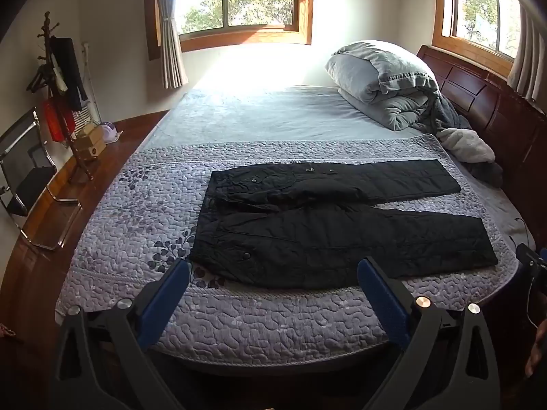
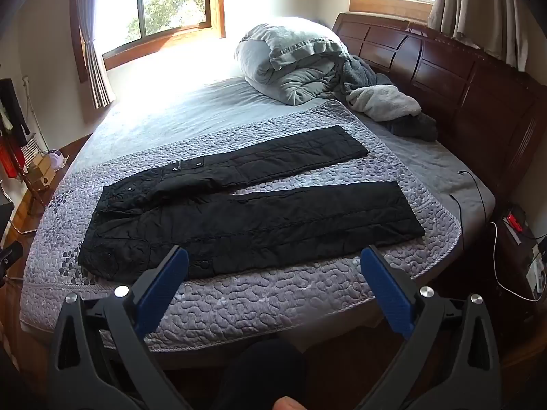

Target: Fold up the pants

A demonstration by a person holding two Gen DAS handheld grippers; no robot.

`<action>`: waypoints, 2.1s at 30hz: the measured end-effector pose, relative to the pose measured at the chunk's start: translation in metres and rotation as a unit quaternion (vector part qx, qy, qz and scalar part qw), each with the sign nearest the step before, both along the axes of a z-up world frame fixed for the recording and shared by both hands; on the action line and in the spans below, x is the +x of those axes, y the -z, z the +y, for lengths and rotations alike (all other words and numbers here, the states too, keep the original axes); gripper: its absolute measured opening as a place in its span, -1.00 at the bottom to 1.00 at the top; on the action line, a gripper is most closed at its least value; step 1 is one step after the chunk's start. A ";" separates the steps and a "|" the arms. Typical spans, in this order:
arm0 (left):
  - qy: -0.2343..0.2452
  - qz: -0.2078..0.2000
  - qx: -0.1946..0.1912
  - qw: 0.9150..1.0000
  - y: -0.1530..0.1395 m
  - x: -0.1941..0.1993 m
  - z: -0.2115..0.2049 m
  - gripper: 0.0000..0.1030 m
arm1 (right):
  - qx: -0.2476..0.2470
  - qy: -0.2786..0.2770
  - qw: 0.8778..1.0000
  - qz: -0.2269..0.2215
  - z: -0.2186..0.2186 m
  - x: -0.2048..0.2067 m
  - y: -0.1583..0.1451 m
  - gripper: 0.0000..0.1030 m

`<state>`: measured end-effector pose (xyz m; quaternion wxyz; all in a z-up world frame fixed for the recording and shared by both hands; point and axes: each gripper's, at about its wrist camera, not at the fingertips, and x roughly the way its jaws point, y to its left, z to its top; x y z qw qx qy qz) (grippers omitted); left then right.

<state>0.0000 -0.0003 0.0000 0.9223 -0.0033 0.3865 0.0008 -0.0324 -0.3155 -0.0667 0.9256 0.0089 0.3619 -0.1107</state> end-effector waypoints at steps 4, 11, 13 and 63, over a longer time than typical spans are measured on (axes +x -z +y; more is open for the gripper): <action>0.001 -0.001 -0.001 1.000 0.000 -0.001 0.000 0.93 | 0.001 0.000 1.000 0.001 0.000 0.000 0.000 0.96; 0.001 -0.001 -0.001 1.000 0.000 -0.002 0.008 0.93 | 0.001 0.000 1.000 0.002 0.001 0.000 0.001 0.96; 0.002 -0.002 0.000 1.000 0.000 -0.003 0.010 0.93 | 0.001 0.000 1.000 0.002 0.001 0.001 0.001 0.96; -0.006 -0.006 0.015 1.000 -0.008 0.002 -0.001 0.93 | 0.003 0.001 1.000 0.000 0.000 0.000 0.000 0.96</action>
